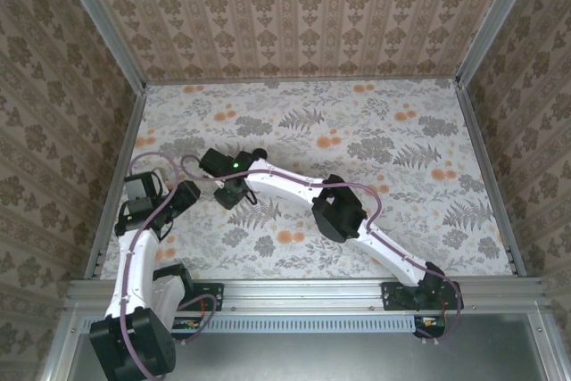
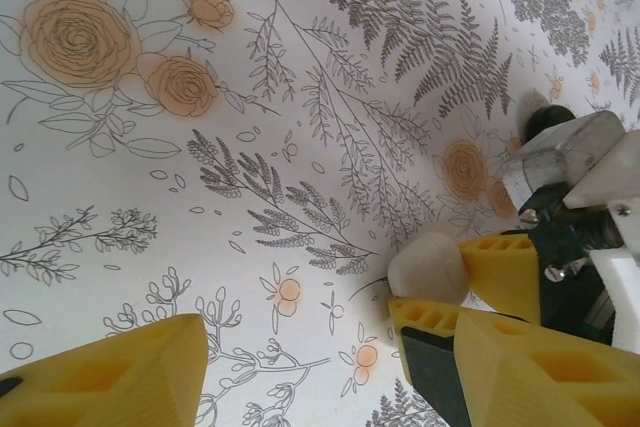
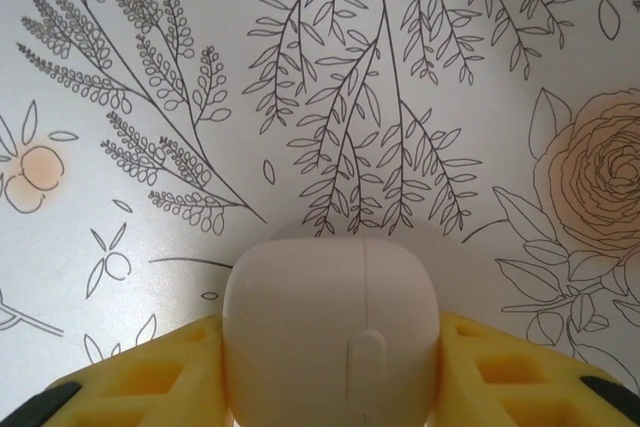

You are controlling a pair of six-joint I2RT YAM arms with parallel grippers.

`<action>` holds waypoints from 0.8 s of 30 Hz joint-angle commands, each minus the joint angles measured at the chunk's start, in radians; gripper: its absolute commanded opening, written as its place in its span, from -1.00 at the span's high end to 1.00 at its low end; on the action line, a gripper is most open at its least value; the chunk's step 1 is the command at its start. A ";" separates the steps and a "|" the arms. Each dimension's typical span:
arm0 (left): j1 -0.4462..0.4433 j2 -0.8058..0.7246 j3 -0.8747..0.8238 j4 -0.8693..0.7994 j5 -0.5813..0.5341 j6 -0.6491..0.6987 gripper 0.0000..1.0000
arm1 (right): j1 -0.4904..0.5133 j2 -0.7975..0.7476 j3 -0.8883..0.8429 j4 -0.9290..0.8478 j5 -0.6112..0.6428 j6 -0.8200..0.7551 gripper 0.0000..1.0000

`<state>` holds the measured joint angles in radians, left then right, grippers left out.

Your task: Insert wireless bluetooth earbuds into charging case

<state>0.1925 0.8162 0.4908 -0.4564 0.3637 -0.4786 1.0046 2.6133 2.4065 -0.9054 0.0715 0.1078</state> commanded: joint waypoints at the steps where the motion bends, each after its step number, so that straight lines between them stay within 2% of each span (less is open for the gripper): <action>1: 0.010 -0.016 0.007 0.017 0.054 -0.003 -0.30 | 0.006 -0.109 -0.082 -0.028 0.047 -0.058 0.22; 6: 0.010 -0.056 0.030 0.041 0.166 -0.009 -0.28 | -0.006 -0.355 -0.336 0.153 0.070 -0.143 0.29; 11: 0.010 -0.091 0.049 0.103 0.350 -0.040 -0.25 | -0.080 -0.646 -0.635 0.348 -0.102 -0.158 0.29; 15: -0.025 -0.093 0.071 0.171 0.467 -0.094 -0.16 | -0.115 -0.834 -0.830 0.449 -0.139 -0.238 0.29; 17: -0.079 -0.091 0.096 0.185 0.475 -0.107 -0.16 | -0.119 -0.901 -0.898 0.469 -0.128 -0.289 0.28; 24: -0.382 -0.022 0.213 0.288 0.455 -0.143 -0.17 | -0.143 -1.088 -1.099 0.551 -0.150 -0.355 0.26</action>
<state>-0.1131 0.7650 0.6434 -0.2470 0.7853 -0.5903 0.8684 1.5852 1.3670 -0.4122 -0.0395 -0.1852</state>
